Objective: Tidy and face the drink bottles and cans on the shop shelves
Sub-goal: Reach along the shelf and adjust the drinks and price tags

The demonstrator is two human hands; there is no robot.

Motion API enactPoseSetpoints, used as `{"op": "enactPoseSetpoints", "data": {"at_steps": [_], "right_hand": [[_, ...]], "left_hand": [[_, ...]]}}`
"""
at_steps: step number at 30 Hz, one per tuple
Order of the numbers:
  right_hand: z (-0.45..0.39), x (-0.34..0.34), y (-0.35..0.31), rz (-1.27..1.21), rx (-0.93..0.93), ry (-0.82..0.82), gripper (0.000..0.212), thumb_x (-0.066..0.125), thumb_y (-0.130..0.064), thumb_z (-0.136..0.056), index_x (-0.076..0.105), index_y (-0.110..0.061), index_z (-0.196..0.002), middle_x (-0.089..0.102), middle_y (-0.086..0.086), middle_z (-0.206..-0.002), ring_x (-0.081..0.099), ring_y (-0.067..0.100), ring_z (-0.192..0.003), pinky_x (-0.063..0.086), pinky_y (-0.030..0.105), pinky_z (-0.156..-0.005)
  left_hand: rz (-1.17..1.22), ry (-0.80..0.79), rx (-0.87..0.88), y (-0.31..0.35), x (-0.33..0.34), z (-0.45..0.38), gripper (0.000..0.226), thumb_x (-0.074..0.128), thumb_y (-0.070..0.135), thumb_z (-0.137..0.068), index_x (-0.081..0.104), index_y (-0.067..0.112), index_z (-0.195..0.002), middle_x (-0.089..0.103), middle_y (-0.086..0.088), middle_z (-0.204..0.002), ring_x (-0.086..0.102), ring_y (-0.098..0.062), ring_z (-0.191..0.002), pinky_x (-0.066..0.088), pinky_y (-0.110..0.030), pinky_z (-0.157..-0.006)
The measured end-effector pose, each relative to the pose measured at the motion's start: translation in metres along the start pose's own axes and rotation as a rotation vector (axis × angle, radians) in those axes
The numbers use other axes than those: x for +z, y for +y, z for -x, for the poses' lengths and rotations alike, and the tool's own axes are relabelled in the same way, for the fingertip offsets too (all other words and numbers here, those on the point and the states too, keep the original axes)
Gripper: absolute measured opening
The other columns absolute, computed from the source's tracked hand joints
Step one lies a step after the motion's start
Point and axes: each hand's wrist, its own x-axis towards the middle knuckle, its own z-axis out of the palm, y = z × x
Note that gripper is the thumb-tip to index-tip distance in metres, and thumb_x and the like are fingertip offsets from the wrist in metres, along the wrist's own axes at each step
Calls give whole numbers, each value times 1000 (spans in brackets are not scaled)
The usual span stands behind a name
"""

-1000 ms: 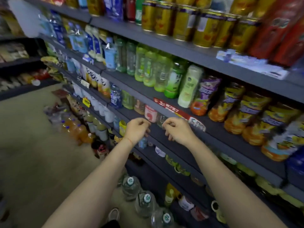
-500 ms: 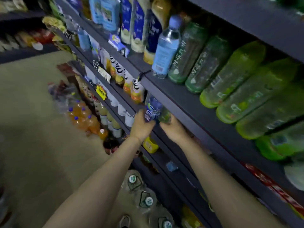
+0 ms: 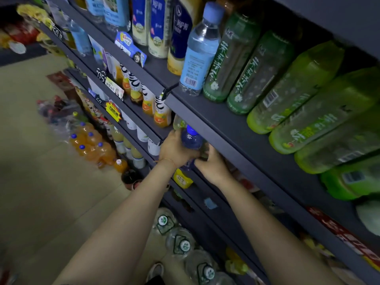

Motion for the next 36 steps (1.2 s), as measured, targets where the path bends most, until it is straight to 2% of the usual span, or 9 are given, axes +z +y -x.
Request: {"op": "enactPoseSetpoints", "data": {"at_steps": [2, 5, 11, 15, 20, 24, 32, 34, 36], "right_hand": [[27, -5, 1, -70, -25, -56, 86, 71, -6, -76, 30, -27, -148, 51, -2, -143, 49, 10, -131, 44, 31, -107], [65, -12, 16, -131, 6, -91, 79, 85, -12, -70, 43, -26, -137, 63, -7, -126, 62, 2, -111, 53, 24, -89], [154, -53, 44, -116, -19, -27, 50, 84, -16, -65, 68, -23, -112, 75, -2, -105, 71, 11, -98, 57, 44, -92], [241, -105, 79, -121, -38, 51, 56, 85, -27, -58, 66, -24, -110, 75, -5, -104, 71, 9, -95, 57, 45, -90], [360, -209, 128, -165, -104, 188, 63, 90, -22, -62, 54, -27, -114, 71, -8, -108, 68, 4, -99, 57, 34, -90], [450, -303, 160, -93, -148, 335, 72, 87, -39, -53, 49, -31, -112, 71, -8, -107, 70, 11, -99, 56, 48, -89], [574, -445, 208, 262, -63, 588, 83, 76, -70, -43, 56, -34, -115, 69, -13, -105, 67, 7, -93, 58, 40, -78], [595, -464, 221, 258, -62, 712, 90, 73, -72, -43, 55, -29, -120, 68, -6, -110, 66, 15, -99, 56, 41, -80], [610, -476, 234, 196, -78, 853, 94, 79, -65, -48, 52, -22, -128, 63, 2, -120, 62, 22, -108, 54, 44, -86]], "left_hand": [[61, -19, -22, -2, 5, 23, 58, 79, 47, -51, 66, 29, -104, 69, 8, -103, 64, -12, -97, 46, -24, -73], [220, -115, -28, -3, 21, 58, 35, 87, 44, -60, 72, 31, -89, 74, 14, -89, 67, -1, -86, 51, -24, -79], [417, -166, -15, 27, 75, 149, 42, 84, 46, -64, 74, 23, -98, 77, 7, -92, 72, -5, -86, 53, -24, -80], [418, -170, 86, 70, 132, 228, 16, 80, 30, -79, 70, 26, -91, 74, 10, -85, 69, -1, -79, 52, -15, -74], [403, -195, 259, 154, 220, 333, 52, 72, 60, -60, 73, 28, -101, 77, 7, -96, 72, -10, -93, 55, -39, -93], [428, -172, 439, 233, 295, 409, 50, 75, 61, -56, 71, 30, -95, 76, 9, -92, 72, -10, -89, 56, -43, -89], [381, -228, 777, 342, 407, 505, 41, 80, 61, -59, 69, 37, -90, 74, 10, -90, 71, -10, -87, 57, -38, -80], [384, -262, 889, 358, 424, 516, 34, 68, 68, -72, 68, 37, -86, 72, 12, -87, 69, -13, -90, 53, -33, -80], [334, -231, 992, 372, 438, 522, 54, 46, 69, -88, 70, 21, -83, 67, 9, -84, 64, -11, -89, 49, -31, -82]]}}
